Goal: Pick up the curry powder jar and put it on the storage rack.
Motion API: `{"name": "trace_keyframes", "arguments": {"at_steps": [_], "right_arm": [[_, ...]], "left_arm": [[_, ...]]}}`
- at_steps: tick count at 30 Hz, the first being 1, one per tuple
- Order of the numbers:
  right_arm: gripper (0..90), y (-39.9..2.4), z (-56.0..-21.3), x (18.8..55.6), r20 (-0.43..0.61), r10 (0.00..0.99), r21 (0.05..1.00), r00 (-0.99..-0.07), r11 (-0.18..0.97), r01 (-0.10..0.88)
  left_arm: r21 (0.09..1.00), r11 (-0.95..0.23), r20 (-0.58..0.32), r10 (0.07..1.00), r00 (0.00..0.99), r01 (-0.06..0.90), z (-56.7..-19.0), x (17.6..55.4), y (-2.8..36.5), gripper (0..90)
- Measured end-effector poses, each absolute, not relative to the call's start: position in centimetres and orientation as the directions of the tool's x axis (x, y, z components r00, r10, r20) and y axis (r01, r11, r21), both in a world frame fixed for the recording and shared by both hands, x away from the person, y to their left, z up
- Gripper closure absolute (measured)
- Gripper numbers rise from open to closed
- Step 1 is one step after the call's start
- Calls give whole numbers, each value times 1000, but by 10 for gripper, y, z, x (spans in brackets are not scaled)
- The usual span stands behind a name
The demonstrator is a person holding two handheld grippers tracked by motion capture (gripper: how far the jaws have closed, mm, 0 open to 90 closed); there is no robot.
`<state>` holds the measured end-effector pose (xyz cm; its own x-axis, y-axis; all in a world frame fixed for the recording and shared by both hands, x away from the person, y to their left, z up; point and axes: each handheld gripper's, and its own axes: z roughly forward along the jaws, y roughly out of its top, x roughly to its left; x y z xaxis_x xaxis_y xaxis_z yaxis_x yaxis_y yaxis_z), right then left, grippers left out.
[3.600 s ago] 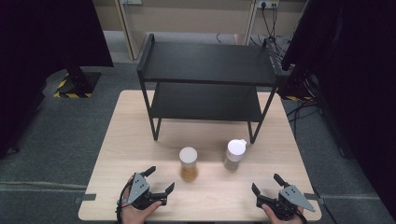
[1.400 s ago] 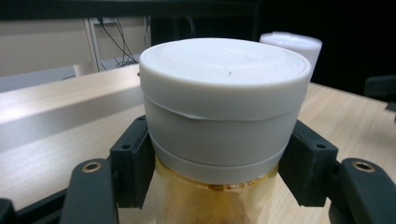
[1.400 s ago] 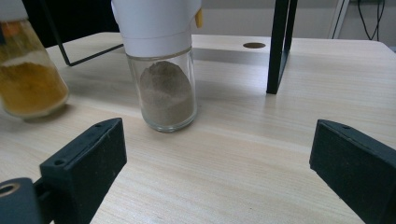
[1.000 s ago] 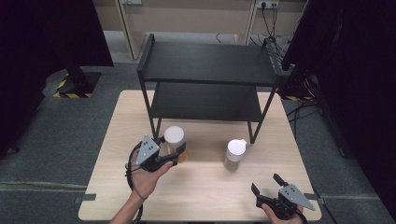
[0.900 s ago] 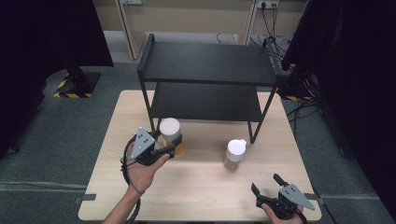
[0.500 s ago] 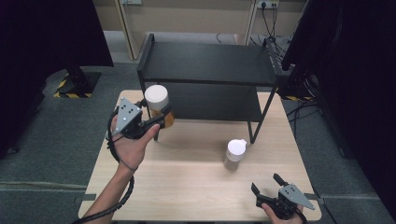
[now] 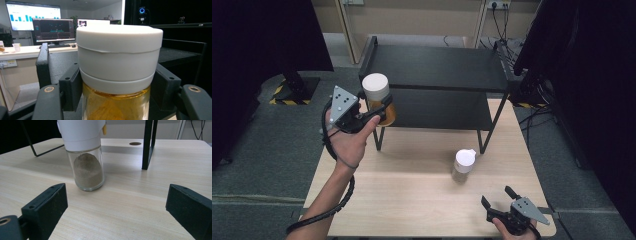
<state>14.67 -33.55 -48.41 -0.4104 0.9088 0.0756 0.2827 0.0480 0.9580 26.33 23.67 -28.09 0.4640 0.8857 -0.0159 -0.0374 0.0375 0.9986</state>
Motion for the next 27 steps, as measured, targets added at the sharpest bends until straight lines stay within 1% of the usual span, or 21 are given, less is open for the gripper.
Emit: {"name": "trace_keyframes", "arguments": {"at_steps": [7, 27], "right_arm": [[41, -335, -484, 147, 76, 909, 957, -409, 48, 285], [41, -335, -483, 147, 77, 909, 957, -409, 48, 287]], "left_arm": [[998, 44, -23, 889, 457, -36, -273, 267, 235, 346], [996, 83, -57, 891, 450, -38, -235, 275, 235, 346]]}}
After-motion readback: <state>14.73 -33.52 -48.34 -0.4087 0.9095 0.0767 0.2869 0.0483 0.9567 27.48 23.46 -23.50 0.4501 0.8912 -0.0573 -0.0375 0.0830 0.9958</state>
